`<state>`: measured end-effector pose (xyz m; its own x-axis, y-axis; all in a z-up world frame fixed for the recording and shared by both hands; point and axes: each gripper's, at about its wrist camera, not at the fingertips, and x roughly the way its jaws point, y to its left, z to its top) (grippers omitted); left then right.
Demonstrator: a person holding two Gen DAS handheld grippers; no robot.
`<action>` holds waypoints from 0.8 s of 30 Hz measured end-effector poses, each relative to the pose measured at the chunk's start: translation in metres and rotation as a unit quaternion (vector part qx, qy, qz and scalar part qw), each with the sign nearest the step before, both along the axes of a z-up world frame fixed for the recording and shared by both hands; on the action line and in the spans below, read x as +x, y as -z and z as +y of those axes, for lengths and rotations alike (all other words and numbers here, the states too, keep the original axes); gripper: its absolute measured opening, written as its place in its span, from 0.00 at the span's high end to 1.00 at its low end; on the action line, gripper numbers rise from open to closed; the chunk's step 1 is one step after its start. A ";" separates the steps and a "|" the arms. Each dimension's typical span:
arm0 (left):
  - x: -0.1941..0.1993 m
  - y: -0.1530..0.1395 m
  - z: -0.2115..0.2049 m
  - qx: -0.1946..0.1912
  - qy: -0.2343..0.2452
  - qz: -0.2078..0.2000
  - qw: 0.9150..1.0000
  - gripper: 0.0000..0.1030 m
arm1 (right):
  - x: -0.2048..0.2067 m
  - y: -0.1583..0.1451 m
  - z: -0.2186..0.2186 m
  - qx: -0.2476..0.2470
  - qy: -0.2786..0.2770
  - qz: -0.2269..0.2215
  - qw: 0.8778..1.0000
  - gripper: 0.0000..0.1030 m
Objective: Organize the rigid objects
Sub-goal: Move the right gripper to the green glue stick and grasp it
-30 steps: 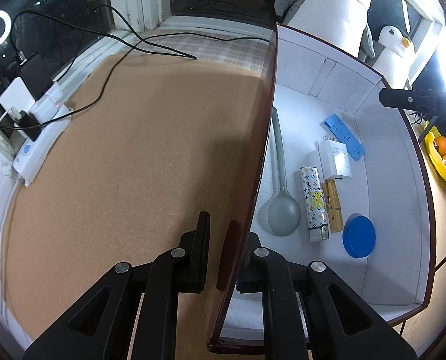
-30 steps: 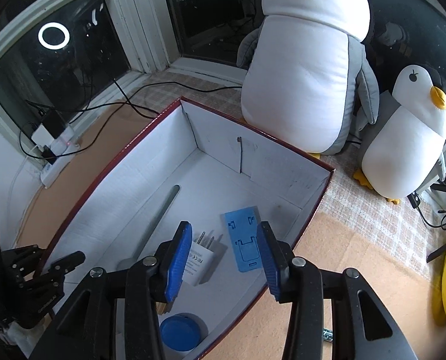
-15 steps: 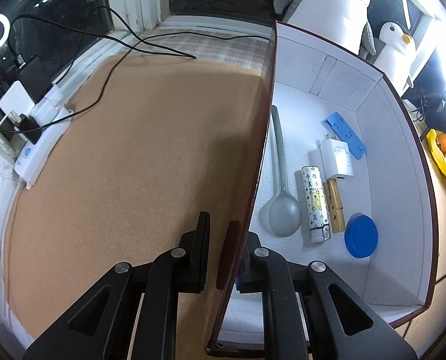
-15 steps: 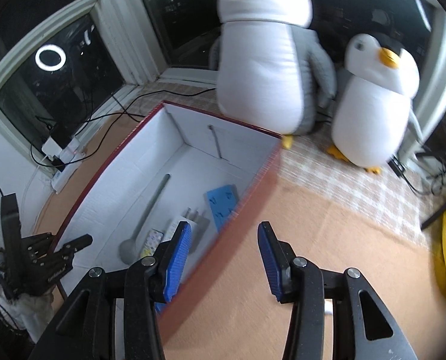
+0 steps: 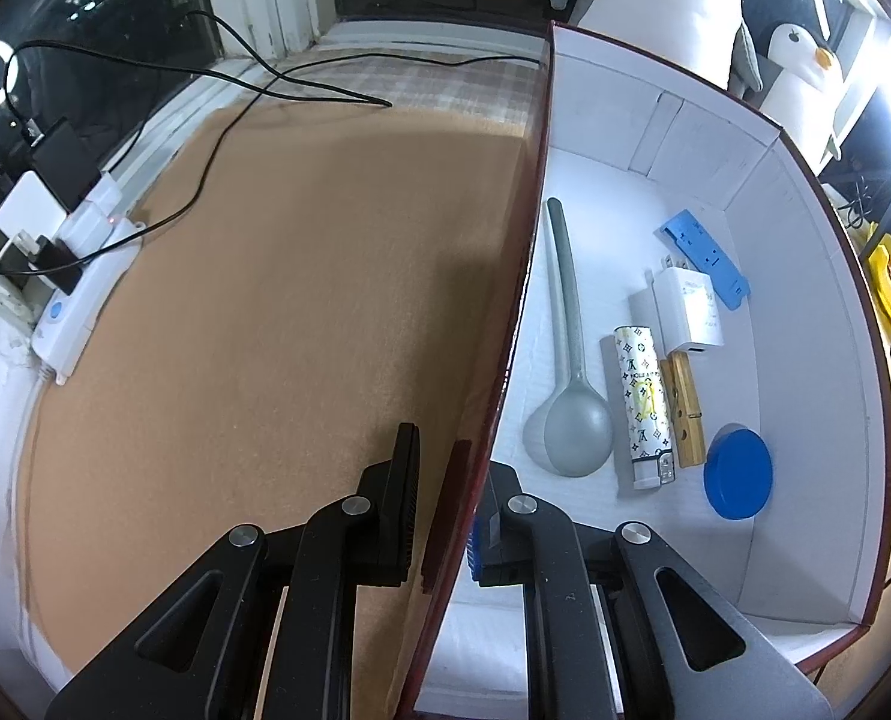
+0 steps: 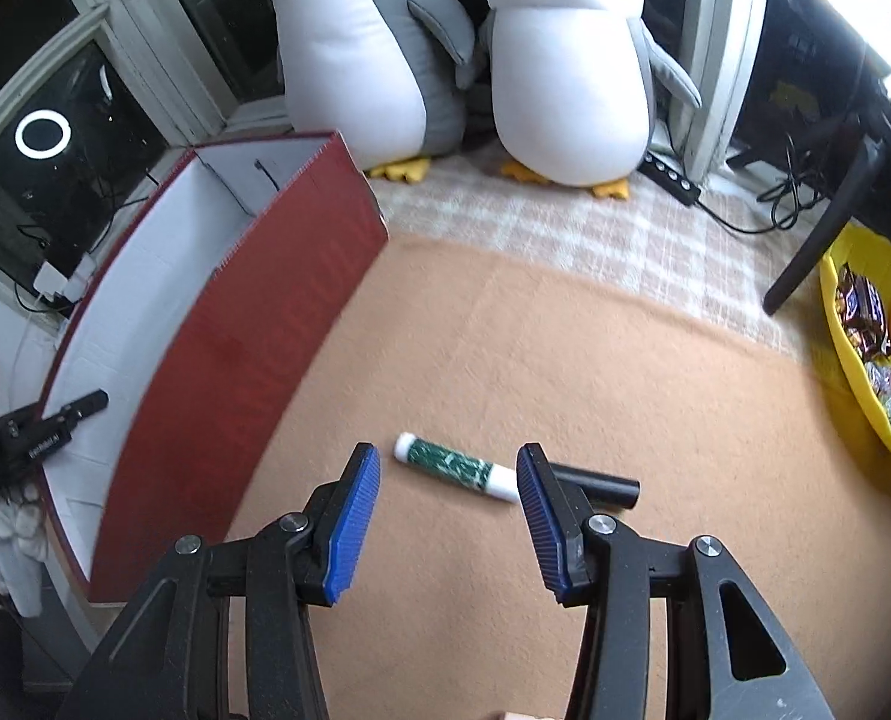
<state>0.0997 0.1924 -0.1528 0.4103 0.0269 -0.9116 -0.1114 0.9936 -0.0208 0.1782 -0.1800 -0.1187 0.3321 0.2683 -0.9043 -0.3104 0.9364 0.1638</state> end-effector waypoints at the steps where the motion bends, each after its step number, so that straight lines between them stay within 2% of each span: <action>1: 0.000 0.000 0.000 0.002 0.000 0.001 1.000 0.89 | -0.002 0.002 0.000 -0.003 -0.004 0.002 1.000 0.58; 13: 0.005 0.003 -0.006 0.019 -0.004 0.011 1.000 0.89 | 0.000 0.041 0.022 -0.076 -0.069 0.009 0.995 0.58; 24: 0.006 0.002 -0.009 0.028 -0.010 0.016 0.999 0.88 | 0.013 0.055 0.040 -0.121 -0.120 0.000 0.985 0.58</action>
<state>0.1059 0.1831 -0.1549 0.3798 0.0861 -0.9211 -0.1310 0.9906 0.0386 0.1915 -0.1404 -0.1739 0.2853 0.1147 -0.9515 -0.5276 0.8477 -0.0560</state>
